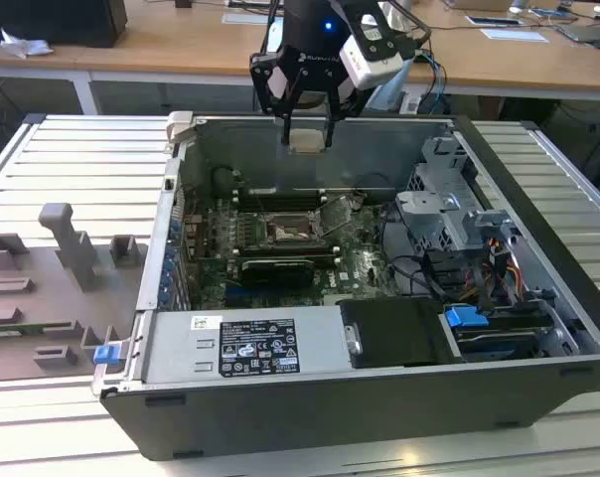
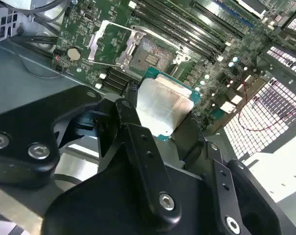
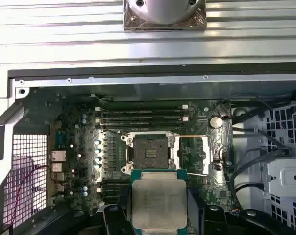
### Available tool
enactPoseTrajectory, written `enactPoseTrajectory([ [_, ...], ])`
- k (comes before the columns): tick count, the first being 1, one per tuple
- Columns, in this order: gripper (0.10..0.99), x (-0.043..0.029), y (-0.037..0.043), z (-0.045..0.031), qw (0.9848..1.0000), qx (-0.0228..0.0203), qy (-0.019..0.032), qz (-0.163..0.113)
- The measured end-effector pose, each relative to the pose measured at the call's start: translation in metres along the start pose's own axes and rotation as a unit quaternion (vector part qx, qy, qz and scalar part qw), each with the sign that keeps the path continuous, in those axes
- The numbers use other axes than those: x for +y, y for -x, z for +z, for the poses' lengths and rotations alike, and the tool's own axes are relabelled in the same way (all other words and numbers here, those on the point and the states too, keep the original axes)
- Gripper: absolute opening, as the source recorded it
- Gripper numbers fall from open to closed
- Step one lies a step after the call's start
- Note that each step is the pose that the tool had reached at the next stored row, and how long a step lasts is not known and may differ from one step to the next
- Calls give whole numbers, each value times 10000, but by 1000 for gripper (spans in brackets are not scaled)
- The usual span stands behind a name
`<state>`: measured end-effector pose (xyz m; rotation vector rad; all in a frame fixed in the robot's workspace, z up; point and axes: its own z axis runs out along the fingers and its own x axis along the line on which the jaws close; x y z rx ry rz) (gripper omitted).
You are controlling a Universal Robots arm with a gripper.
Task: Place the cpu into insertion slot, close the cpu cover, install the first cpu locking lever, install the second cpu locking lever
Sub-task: 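Place the cpu into insertion slot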
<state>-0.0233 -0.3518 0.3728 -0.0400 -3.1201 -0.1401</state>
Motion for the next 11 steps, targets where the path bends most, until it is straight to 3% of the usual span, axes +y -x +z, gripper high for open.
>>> enactPoseTrajectory([
  [11, 541, -1, 0, 12, 9994, -32, 5, 358],
])
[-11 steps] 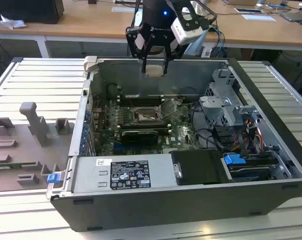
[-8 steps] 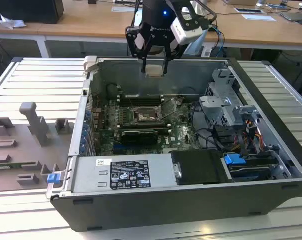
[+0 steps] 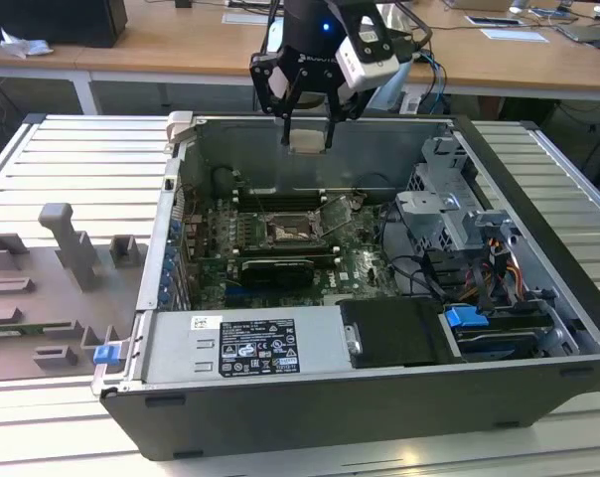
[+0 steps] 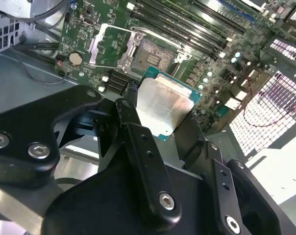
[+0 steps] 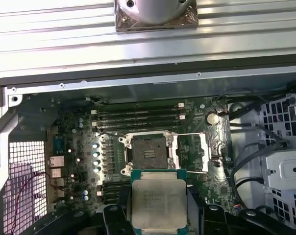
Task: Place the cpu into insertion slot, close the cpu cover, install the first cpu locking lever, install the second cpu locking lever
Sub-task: 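Place the cpu into insertion slot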
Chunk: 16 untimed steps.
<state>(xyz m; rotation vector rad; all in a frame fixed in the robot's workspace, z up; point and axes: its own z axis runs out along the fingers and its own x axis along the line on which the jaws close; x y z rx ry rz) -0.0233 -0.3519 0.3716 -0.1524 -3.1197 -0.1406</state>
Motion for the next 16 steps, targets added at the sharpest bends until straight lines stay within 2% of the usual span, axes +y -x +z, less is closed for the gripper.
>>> enactPoseTrajectory([
  [6, 541, -1, 1, 13, 9995, -29, 7, 323],
  [8, 541, -1, 1, 17, 9989, -43, 10, 474],
  [14, 541, -1, 2, 20, 9976, -62, 14, 693],
  [16, 541, -2, 3, 24, 9967, -73, 17, 813],
])
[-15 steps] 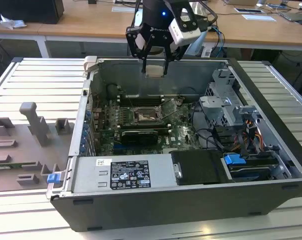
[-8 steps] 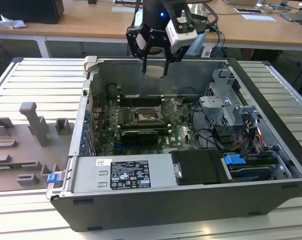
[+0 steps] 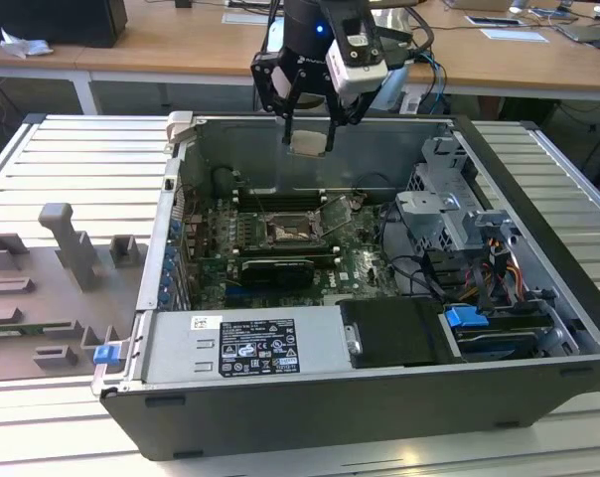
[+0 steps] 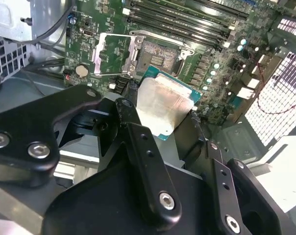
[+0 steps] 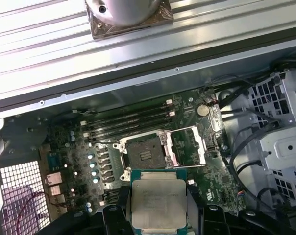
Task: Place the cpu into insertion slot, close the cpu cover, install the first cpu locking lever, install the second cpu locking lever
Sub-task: 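Place the cpu into insertion slot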
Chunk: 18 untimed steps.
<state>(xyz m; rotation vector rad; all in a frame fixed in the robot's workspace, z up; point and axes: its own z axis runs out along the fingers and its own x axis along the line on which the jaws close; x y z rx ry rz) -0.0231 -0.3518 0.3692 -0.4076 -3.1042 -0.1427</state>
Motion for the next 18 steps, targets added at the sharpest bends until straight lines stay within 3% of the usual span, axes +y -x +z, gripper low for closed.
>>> enactPoseTrajectory([
  [4, 541, -1, 0, 9, 9994, -31, 6, 351],
  [7, 541, -1, 0, 16, 9980, -56, 12, 629],
  [9, 541, -2, 0, 22, 9958, -82, 16, 915],
  [12, 541, -3, 0, 26, 9936, -102, 18, 1127],
  [15, 541, -3, 1, 31, 9889, -134, 22, 1476],
  [18, 541, -3, 1, 34, 9866, -147, 25, 1622],
])
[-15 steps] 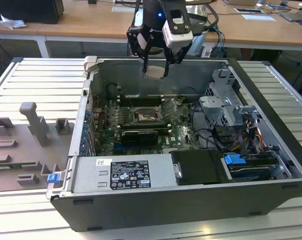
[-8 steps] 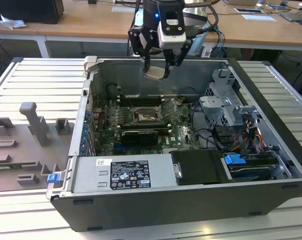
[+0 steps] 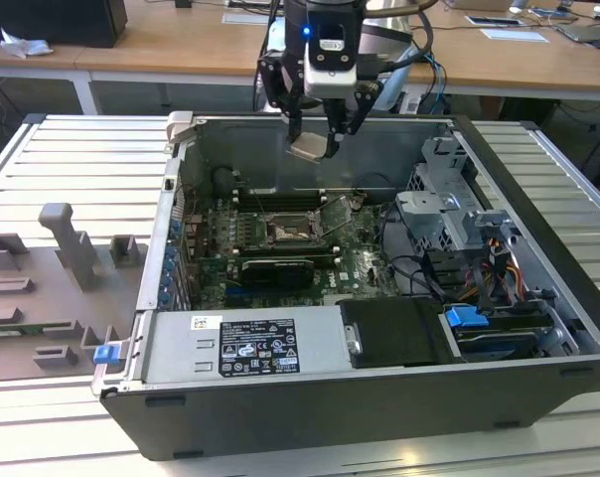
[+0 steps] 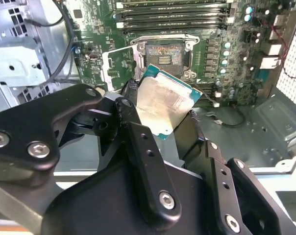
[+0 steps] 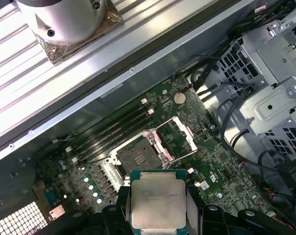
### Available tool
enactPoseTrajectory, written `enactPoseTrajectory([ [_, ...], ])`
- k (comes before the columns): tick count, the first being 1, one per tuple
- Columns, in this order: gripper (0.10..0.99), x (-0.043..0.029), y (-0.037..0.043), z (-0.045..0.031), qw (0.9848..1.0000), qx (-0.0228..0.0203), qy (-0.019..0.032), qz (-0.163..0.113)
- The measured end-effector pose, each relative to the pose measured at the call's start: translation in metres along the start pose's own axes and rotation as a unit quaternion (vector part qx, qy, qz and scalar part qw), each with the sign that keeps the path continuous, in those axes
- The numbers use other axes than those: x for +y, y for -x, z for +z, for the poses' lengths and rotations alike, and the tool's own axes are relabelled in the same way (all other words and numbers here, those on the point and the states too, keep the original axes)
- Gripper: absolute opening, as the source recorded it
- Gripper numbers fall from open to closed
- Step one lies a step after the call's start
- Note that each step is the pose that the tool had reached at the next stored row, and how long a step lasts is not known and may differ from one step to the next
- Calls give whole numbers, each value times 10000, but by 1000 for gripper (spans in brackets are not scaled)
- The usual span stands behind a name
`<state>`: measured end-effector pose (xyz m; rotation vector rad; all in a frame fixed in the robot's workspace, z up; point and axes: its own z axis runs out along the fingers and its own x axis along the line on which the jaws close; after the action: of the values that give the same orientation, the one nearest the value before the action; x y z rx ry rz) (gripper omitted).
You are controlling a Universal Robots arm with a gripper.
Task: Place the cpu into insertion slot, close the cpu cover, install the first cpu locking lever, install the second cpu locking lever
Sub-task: 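Place the cpu into insertion slot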
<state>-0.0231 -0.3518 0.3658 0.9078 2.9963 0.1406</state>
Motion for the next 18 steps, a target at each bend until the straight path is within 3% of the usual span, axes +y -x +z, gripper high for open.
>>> enactPoseTrajectory([
  [9, 541, -1, 0, 8, 9991, -38, 8, 427],
  [18, 541, -2, 0, 19, 9952, -87, 18, 972],
])
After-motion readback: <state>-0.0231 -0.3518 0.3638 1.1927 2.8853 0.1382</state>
